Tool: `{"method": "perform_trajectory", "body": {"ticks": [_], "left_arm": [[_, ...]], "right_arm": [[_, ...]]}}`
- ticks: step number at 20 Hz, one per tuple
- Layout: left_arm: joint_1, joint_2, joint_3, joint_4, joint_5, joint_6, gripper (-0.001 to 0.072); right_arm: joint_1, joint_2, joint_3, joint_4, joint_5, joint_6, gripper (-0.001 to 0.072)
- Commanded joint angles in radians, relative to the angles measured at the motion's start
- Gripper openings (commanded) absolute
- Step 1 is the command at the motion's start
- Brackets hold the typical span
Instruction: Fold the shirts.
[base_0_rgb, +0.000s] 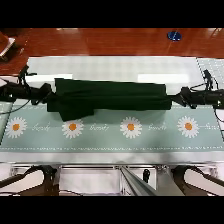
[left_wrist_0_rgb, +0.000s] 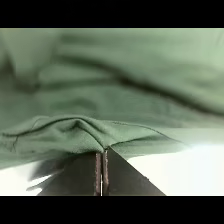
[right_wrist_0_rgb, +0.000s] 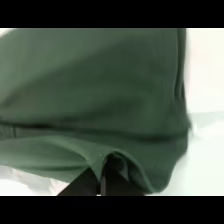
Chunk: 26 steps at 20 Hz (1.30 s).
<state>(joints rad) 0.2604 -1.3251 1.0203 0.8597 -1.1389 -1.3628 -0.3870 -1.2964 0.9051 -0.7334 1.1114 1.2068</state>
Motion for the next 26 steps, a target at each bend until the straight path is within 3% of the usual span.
{"method": "perform_trajectory", "body": {"ticks": [1, 7, 13, 14, 15, 16, 19, 22, 24, 26], "left_arm": [[-0.02, -0.12, 0.172, -0.041, 0.004, -0.016, 0.0019], [-0.079, -0.373, 0.464, -0.04, -0.01, -0.092, 0.0019], [-0.08, -0.54, 0.578, -0.019, -0.108, -0.089, 0.0019], [-0.08, -0.548, 0.577, -0.019, -0.108, -0.09, 0.0033], [-0.08, -0.553, 0.578, -0.031, -0.119, -0.089, 0.0265], [-0.08, -0.553, 0.579, -0.033, -0.13, -0.091, 0.0501], [-0.051, -0.544, 0.648, 0.003, -0.207, -0.115, 0.0508], [0.016, -0.454, 0.7, 0.32, -0.284, -0.221, 0.0507], [0.055, -0.348, 0.653, 0.422, -0.248, -0.211, 0.0507], [0.055, -0.196, 0.457, 0.355, -0.146, -0.155, 0.0507]], "right_arm": [[0.011, -0.106, 0.109, 0.02, -0.013, 0.022, 0.002], [0.075, -0.227, 0.18, 0.035, -0.095, 0.017, 0.002], [0.081, -0.307, 0.193, 0.054, -0.15, 0.041, 0.0021], [0.081, -0.312, 0.193, 0.053, -0.157, 0.04, 0.0093], [0.081, -0.315, 0.193, 0.047, -0.161, 0.042, 0.0278], [0.081, -0.317, 0.193, 0.044, -0.167, 0.057, 0.0395], [0.053, -0.317, 0.227, 0.034, -0.056, 0.063, 0.041], [-0.059, -0.303, 0.312, -0.006, 0.192, 0.049, 0.041], [-0.143, -0.242, 0.306, -0.112, 0.189, 0.078, 0.041], [-0.179, -0.173, 0.234, -0.213, 0.061, 0.143, 0.041]]}}
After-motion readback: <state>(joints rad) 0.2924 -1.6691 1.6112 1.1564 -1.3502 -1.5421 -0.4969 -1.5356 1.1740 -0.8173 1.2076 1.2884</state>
